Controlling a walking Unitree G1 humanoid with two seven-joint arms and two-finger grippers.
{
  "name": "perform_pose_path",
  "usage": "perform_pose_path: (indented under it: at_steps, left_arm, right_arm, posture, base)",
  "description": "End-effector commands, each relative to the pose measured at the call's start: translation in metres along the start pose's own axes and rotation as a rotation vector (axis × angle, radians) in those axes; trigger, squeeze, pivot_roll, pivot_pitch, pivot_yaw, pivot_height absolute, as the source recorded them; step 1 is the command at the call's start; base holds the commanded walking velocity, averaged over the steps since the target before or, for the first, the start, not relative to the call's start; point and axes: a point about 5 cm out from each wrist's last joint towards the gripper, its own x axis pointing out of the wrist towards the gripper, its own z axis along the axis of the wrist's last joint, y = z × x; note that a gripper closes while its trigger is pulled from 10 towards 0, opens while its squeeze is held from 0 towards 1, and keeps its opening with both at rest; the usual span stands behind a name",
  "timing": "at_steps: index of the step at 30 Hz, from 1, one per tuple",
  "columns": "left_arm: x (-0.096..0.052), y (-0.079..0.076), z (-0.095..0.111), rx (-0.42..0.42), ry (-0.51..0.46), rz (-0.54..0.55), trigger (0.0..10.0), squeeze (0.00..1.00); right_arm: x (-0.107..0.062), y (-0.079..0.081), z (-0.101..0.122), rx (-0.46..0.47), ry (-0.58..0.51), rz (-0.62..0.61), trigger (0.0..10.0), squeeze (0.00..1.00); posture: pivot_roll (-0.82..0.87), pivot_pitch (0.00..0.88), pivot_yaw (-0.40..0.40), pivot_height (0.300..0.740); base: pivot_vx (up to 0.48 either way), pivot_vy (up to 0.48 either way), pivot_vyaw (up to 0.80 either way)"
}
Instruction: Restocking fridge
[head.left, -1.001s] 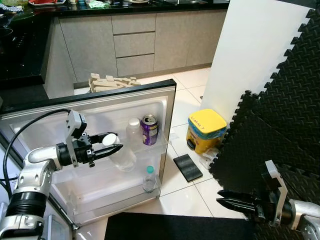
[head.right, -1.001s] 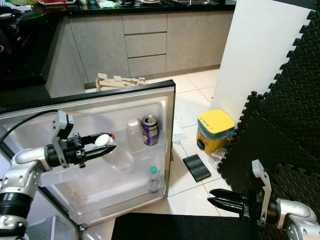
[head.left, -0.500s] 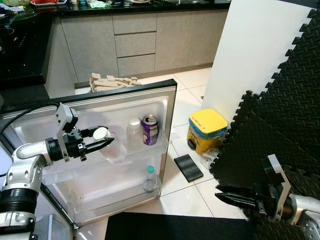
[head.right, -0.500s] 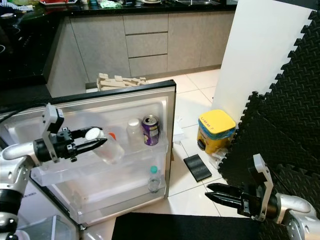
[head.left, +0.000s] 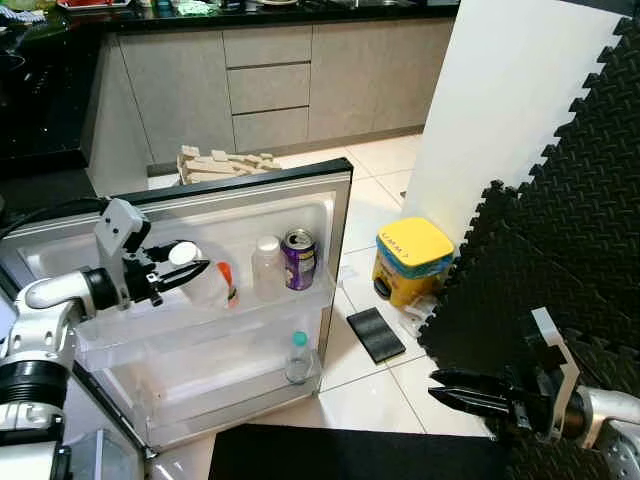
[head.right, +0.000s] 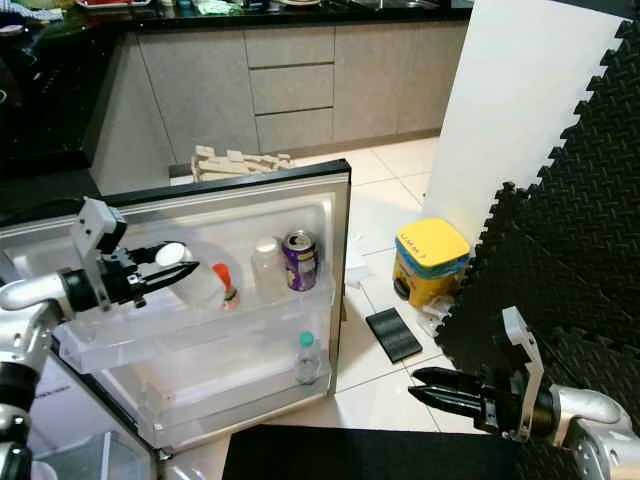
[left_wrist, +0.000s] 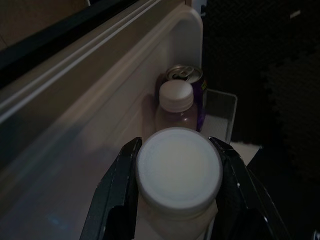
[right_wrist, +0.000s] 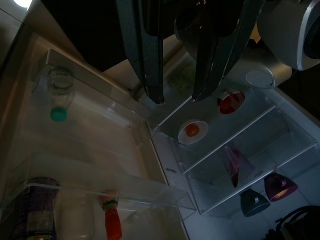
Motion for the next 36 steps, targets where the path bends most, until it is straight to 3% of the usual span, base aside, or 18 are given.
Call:
perform_pose_path:
  at_steps: [1,10,23,36]
  left_arm:
    - [-0.01,0.011,0.01,0.057,0.022,0.021,10.0,0.0]
    - [-0.016,0.02,0.007,0.079,0.076,0.08,10.0,0.0]
    - [0.001,0.018,-0.009,0.082,0.125,0.149,10.0,0.0]
    - [0.011,0.017,-0.015,0.068,0.108,0.187,10.0,0.0]
  right_arm:
    - [0.0,0.001,0.001,0.0,0.02,0.0,10.0,0.0]
    - [-0.001,0.001,0.001,-0.001,0.019,-0.003,10.0,0.0]
    - [0.0,0.001,0.002,-0.007,0.017,-0.007,10.0,0.0]
    - [0.001,0.001,0.001,-0.009,0.018,-0.009,10.0,0.0]
  posture:
    - [0.02,0.0,0.005,0.74]
    - [0.02,0.0,0.006,0.74]
    - [0.02,0.0,0.007,0.74]
    - [0.01,0.0,0.014,0.74]
  base:
    - [0.0,0.0,0.0]
    - [0.0,0.0,0.0]
    - [0.0,0.0,0.0]
    - [0.0,0.0,0.0]
